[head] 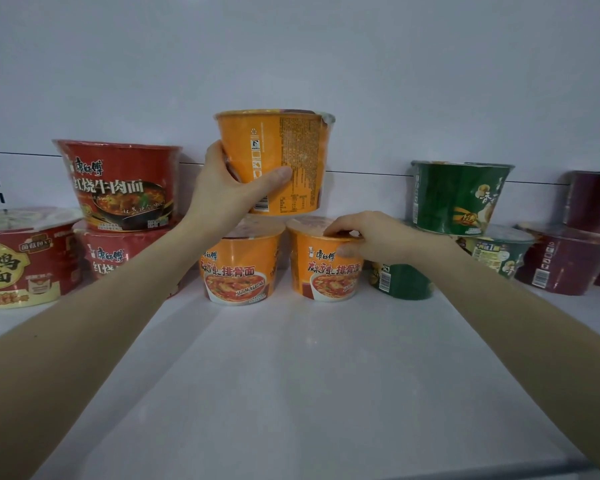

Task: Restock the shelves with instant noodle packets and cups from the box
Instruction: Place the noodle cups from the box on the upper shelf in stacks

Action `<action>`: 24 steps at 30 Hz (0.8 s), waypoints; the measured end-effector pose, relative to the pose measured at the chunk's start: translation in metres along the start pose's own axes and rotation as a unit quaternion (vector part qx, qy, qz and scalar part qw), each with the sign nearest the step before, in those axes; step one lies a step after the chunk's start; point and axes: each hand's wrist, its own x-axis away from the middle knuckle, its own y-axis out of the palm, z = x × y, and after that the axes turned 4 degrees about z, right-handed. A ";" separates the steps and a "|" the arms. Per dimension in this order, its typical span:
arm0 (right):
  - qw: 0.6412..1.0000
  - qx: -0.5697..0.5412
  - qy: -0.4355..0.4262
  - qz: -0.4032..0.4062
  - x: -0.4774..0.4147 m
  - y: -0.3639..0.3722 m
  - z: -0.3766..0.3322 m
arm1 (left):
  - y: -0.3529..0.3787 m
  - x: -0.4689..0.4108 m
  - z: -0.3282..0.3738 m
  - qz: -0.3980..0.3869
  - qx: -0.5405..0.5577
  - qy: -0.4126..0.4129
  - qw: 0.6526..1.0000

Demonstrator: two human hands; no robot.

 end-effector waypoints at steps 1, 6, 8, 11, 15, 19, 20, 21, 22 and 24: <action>1.000 -0.016 0.000 -0.002 0.001 -0.002 0.001 | 0.000 0.001 0.001 -0.001 -0.002 0.002 1.000; 0.964 -0.219 0.005 0.150 0.004 -0.019 -0.002 | 0.002 0.004 0.006 -0.017 -0.008 0.006 1.000; 0.908 -0.338 0.000 0.247 0.003 -0.030 -0.008 | 0.001 0.005 0.008 -0.025 0.000 0.004 1.000; 0.850 -0.464 -0.008 0.251 -0.002 -0.049 -0.015 | -0.005 0.004 0.005 -0.077 0.062 -0.032 0.995; 0.833 -0.533 -0.047 0.141 -0.008 -0.064 -0.022 | -0.012 -0.003 0.000 -0.183 0.172 -0.090 0.964; 0.802 -0.574 -0.070 0.149 -0.010 -0.063 -0.030 | -0.018 -0.004 -0.003 -0.179 0.188 -0.097 0.961; 0.799 -0.573 -0.060 0.174 -0.011 -0.062 -0.030 | -0.020 -0.004 -0.002 -0.148 0.161 -0.091 0.972; 0.797 -0.567 -0.048 0.202 -0.013 -0.061 -0.030 | -0.021 -0.003 -0.001 -0.114 0.118 -0.082 0.983; 0.797 -0.557 -0.035 0.233 -0.016 -0.059 -0.030 | -0.020 -0.002 0.000 -0.079 0.065 -0.070 0.992; 0.791 -0.543 -0.003 0.281 -0.019 -0.053 -0.037 | -0.013 0.004 0.007 -0.060 -0.002 -0.055 0.997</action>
